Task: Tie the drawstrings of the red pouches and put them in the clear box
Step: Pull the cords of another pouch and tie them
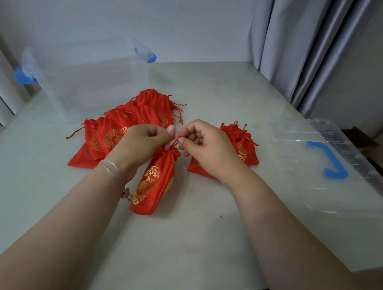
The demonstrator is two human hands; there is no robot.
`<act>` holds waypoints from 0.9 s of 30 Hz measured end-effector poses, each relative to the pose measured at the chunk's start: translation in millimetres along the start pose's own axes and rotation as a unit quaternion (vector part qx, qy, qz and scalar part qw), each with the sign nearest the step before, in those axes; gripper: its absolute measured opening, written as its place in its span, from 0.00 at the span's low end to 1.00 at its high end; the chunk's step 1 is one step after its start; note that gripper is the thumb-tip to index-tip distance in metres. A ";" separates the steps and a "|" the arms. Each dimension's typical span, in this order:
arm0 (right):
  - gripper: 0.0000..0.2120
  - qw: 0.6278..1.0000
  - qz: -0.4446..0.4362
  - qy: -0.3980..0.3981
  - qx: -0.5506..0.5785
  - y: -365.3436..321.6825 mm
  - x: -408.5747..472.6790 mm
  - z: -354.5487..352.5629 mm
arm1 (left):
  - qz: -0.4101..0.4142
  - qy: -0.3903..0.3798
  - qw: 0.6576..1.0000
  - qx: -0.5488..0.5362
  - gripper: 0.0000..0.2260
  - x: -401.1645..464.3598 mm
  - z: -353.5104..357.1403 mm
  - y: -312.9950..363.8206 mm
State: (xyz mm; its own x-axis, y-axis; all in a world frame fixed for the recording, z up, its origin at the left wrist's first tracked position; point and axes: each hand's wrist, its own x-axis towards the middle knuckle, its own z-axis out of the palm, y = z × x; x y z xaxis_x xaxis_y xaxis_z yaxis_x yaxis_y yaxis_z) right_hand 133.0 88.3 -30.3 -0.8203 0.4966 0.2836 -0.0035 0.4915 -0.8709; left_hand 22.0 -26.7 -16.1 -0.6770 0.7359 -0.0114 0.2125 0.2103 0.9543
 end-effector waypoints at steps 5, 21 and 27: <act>0.05 1.000 -0.008 0.007 -0.017 0.6 -0.1 -1.5 | -0.019 -0.042 0.999 0.016 0.12 0.5 -4.6 1.1; 0.10 0.994 0.032 -0.098 -0.020 -1.5 0.6 -8.6 | 0.032 -0.048 0.998 -0.024 0.02 -5.2 -4.7 9.0; 0.07 0.989 0.016 -0.048 -0.143 0.4 2.2 -11.1 | 0.041 -0.017 0.999 -0.020 0.03 -5.5 -8.2 11.9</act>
State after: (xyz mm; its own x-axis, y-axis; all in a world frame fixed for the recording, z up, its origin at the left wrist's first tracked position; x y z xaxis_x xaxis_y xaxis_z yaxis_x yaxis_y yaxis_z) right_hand 137.5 97.6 -25.6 -0.8680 0.4514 0.2070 0.1728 0.6653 -0.7263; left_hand 22.5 -33.5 -2.3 -0.6344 0.7708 0.0583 0.2375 0.1226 0.9636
